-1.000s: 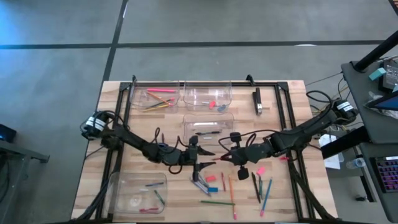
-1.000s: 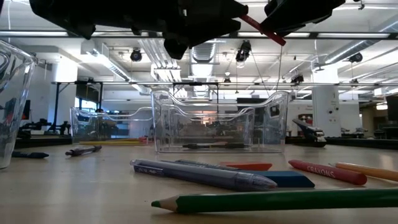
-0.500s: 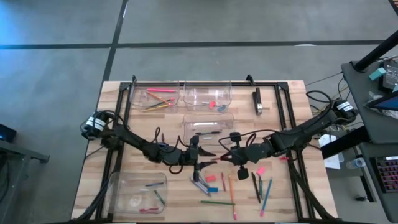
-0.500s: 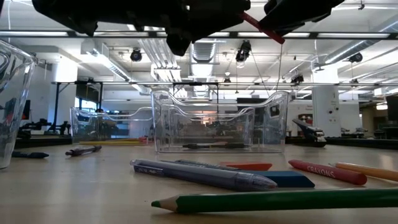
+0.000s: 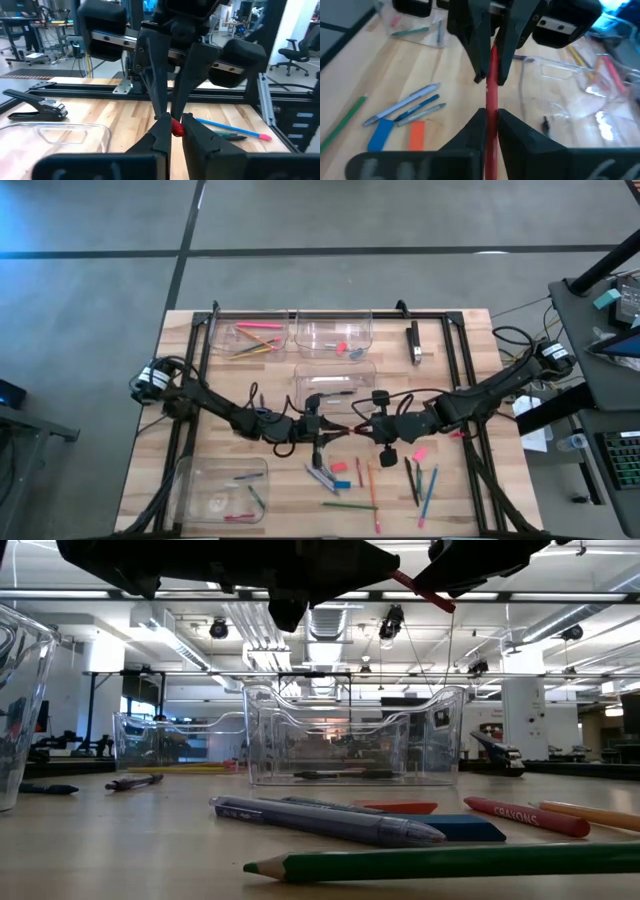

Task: Sort crayons/erasers/pens/pencils in bins
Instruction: Put the right red crayon into the bottom transparent bin

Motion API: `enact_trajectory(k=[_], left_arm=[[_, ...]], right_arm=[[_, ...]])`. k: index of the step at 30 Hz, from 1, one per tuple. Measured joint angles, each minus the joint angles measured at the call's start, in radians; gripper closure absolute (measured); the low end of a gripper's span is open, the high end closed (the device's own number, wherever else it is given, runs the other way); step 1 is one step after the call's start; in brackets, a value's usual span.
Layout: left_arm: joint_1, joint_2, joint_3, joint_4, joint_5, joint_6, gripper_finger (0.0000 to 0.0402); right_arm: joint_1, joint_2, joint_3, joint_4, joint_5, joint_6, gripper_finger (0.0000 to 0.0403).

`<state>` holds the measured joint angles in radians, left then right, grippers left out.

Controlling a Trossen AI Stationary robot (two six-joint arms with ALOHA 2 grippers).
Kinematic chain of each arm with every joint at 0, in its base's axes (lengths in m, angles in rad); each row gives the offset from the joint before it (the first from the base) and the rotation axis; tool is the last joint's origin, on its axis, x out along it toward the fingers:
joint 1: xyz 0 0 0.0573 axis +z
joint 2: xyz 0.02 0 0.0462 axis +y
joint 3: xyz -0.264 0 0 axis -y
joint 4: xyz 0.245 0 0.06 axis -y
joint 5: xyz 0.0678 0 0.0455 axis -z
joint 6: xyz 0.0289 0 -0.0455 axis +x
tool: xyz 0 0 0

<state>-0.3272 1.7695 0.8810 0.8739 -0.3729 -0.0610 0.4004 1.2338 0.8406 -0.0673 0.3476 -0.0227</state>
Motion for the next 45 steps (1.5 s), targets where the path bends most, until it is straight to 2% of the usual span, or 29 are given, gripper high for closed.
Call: enact_trajectory(k=[5, 11, 16, 20, 25, 31, 36, 40, 42, 45], left_arm=[[0.001, -0.001, 0.0, 0.0, 0.004, 0.0, 0.0385], [0.0, -0.029, -0.004, -0.042, 0.018, 0.018, 0.0385], [-0.012, -0.156, 0.002, -0.33, 0.018, -0.011, 0.0384], [-0.046, -0.315, 0.017, -0.61, 0.019, -0.083, 0.0384], [-0.122, -0.519, 0.025, -0.909, 0.053, -0.254, 0.0384], [-0.299, -0.678, 0.025, -1.216, 0.111, -0.547, 0.0384], [-0.451, -0.725, 0.005, -1.387, 0.098, -0.838, 0.0384], [-0.505, -0.722, -0.029, -1.487, 0.113, -1.06, 0.0384], [-0.508, -0.715, -0.043, -1.492, 0.153, -1.125, 0.0384], [-0.507, -0.704, -0.055, -1.481, 0.176, -1.137, 0.0374]], right_arm=[[-0.001, -0.008, 0.0, -0.006, 0.016, 0.001, 0.0318], [0.003, -0.014, 0.002, -0.01, 0.026, 0.018, 0.0225], [0.008, -0.033, 0.036, -0.105, 0.022, 0.052, 0.0154], [0.018, -0.05, 0.083, -0.227, 0.02, 0.119, 0.012], [0.043, -0.057, 0.091, -0.265, 0.019, 0.155, 0.0104], [0.078, -0.053, 0.082, -0.275, 0.018, 0.182, 0.011], [0.094, -0.053, 0.081, -0.27, 0.019, 0.182, 0.0116], [0.093, -0.053, 0.08, -0.265, 0.02, 0.182, 0.0117], [0.093, -0.053, 0.08, -0.264, 0.02, 0.182, 0.0116], [0.093, -0.053, 0.08, -0.256, 0.02, 0.182, 0.0115]])
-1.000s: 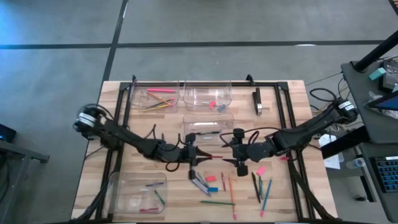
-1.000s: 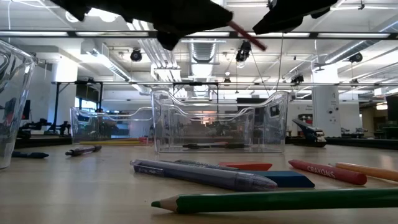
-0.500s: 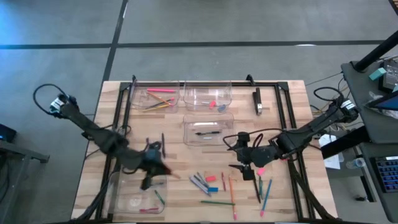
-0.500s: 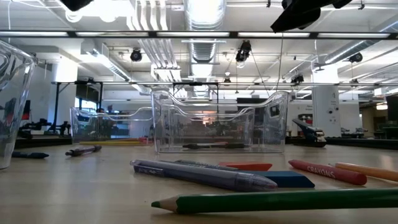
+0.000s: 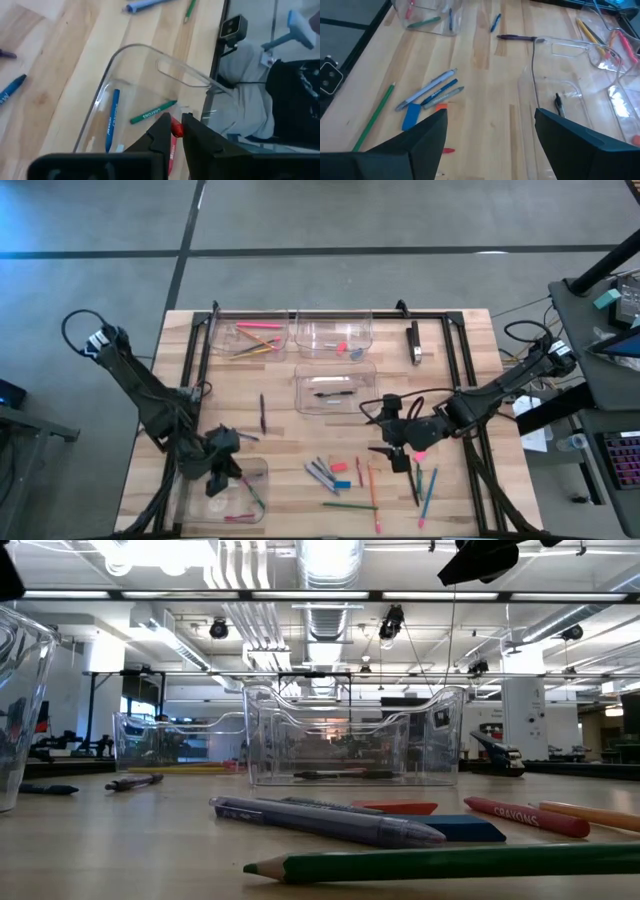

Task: Sort crayons/erasers/pens/pencils in bins
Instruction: Put the right red crayon into the bottom transparent bin, then put the left gray crayon into the bottom transparent bin

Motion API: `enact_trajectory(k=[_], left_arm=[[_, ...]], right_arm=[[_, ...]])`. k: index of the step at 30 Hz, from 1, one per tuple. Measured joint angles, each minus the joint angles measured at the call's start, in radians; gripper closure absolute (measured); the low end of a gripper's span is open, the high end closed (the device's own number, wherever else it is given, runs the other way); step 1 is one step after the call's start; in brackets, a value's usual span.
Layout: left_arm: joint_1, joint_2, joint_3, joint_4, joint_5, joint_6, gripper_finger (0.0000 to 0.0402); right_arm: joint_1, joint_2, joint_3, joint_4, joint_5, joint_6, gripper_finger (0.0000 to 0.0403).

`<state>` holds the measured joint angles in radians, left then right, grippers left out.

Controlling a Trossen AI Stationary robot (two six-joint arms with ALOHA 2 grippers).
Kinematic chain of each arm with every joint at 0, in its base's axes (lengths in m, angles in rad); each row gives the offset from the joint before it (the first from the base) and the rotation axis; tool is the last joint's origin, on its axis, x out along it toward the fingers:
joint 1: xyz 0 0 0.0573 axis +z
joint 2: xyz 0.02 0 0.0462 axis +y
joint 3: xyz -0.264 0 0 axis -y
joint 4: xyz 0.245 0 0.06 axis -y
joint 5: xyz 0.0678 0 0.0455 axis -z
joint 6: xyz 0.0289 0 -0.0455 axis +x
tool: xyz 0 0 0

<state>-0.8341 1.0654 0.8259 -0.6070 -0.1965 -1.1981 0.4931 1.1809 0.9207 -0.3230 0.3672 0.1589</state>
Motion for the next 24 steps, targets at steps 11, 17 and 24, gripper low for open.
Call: enact_trajectory(k=[11, 17, 24], left_arm=[[0.004, 0.013, -0.028, -0.005, 0.038, -0.025, 0.0238], [0.009, -0.003, 0.015, 0.068, -0.137, 0.124, 0.0215], [0.068, 0.085, -0.004, 0.383, -0.384, 0.575, 0.0215]], right_arm=[[0.0, 0.0, 0.0, -0.001, 0.0, 0.001, 0.0115], [0.0, 0.0, -0.001, -0.001, 0.0, -0.002, 0.0115], [0.0, 0.038, -0.026, 0.011, -0.005, 0.027, 0.0115]])
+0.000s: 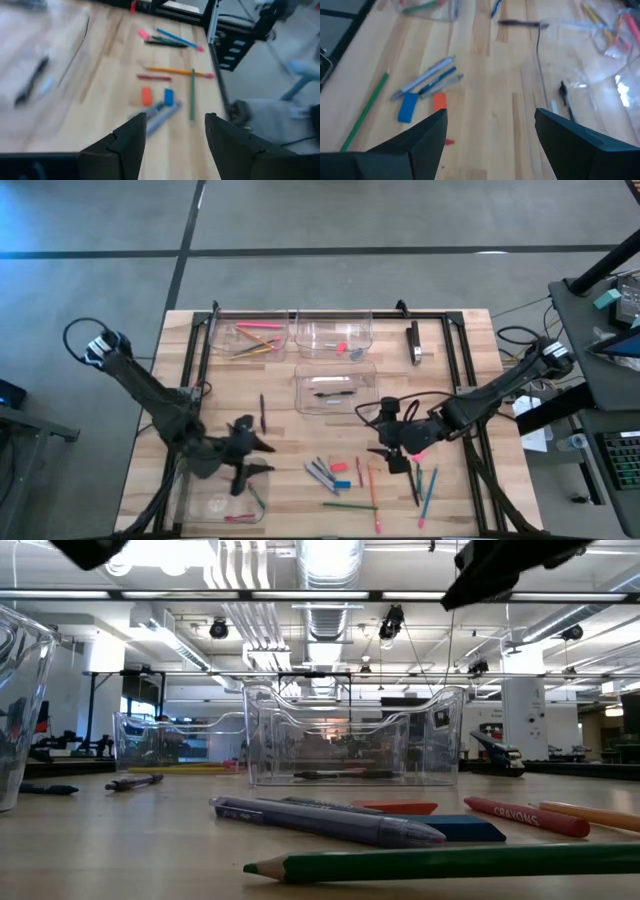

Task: Sort crayons/erasers/pens/pencils in bins
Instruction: Put the left gray crayon into the bottom transparent bin

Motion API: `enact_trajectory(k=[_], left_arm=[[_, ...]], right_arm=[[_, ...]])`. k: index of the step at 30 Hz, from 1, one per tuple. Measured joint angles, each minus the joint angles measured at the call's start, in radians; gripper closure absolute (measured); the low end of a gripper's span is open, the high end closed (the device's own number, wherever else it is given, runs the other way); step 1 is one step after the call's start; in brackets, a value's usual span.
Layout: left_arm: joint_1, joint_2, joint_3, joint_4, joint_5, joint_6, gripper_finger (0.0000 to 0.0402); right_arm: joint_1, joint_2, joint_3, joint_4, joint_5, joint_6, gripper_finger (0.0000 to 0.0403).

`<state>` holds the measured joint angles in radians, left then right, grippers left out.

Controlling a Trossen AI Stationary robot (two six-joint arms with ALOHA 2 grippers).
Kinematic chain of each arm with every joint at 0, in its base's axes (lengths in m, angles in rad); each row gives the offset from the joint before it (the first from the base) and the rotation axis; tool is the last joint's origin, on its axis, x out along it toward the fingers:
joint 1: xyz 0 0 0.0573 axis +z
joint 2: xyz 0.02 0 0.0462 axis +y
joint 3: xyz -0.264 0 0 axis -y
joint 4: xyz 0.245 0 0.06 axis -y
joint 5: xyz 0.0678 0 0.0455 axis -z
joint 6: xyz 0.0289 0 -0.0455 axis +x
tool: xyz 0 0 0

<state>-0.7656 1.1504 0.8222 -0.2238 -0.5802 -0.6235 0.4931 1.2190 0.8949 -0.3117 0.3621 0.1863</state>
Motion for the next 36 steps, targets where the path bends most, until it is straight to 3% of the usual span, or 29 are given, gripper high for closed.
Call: enact_trajectory(k=[5, 17, 26, 36], left_arm=[[0.096, 0.159, -0.006, 0.208, 0.011, 0.178, 0.0214], [0.353, 0.494, 0.095, 0.295, 0.327, 0.292, 0.0214], [0.385, 0.649, 0.201, 0.285, 0.381, 0.464, 0.0214], [0.4, 0.722, 0.205, 0.277, 0.382, 0.479, 0.0214]], right_arm=[[0.0, 0.028, -0.036, -0.003, -0.003, 0.044, 0.0116], [0.0, 0.032, -0.049, 0.004, -0.003, 0.064, 0.0134], [0.0, 0.032, -0.049, 0.006, -0.003, 0.06, 0.0145], [0.0, 0.032, -0.049, 0.017, -0.003, 0.057, 0.0149]])
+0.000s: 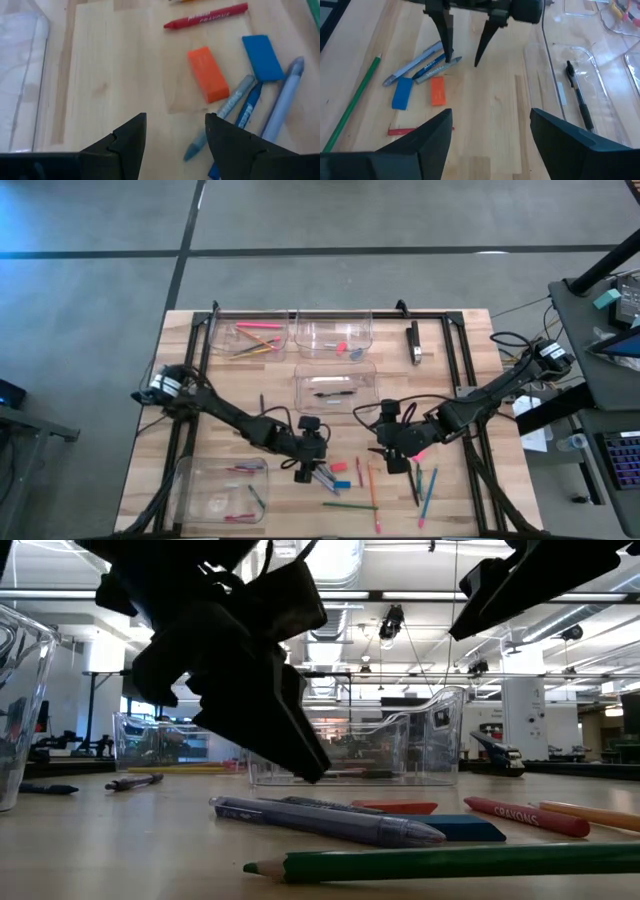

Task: Sort crayons/erasers/pens/pencils in bins
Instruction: Put the left gray crayon into the bottom transparent bin

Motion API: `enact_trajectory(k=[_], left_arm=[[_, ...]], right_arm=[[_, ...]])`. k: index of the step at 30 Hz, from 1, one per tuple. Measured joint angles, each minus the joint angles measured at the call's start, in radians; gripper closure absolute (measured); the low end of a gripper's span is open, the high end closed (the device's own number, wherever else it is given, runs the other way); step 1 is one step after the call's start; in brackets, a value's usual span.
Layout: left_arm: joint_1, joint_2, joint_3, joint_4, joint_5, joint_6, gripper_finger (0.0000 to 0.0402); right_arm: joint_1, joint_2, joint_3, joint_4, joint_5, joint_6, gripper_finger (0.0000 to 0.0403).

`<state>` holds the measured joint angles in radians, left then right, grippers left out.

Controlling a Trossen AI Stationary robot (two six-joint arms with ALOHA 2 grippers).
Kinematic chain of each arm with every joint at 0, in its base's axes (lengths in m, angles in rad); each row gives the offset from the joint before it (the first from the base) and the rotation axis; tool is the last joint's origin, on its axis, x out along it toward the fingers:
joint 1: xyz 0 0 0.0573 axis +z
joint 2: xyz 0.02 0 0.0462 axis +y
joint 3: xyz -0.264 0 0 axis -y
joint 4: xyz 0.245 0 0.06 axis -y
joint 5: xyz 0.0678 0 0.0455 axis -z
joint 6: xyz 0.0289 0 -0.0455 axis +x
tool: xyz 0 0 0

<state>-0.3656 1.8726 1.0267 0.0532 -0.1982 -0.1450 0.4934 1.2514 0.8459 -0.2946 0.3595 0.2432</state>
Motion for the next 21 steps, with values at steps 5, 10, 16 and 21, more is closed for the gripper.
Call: enact_trajectory(k=[5, 10, 16, 21], left_arm=[[0.0, 0.025, -0.003, 0.01, 0.009, 0.003, 0.0214], [0.0, 0.044, -0.004, 0.007, 0.012, 0.003, 0.0214], [0.0, 0.044, -0.004, -0.011, 0.011, 0.004, 0.0221], [0.0, 0.044, 0.002, -0.018, 0.011, 0.029, 0.0239]], right_arm=[[0.004, 0.0, 0.0, 0.011, 0.0, -0.006, 0.015], [0.014, 0.0, 0.0, 0.021, 0.0, -0.011, 0.0148], [0.017, 0.0, 0.0, 0.023, 0.0, -0.016, 0.0151], [0.017, 0.0, -0.002, 0.023, 0.0, -0.017, 0.0151]])
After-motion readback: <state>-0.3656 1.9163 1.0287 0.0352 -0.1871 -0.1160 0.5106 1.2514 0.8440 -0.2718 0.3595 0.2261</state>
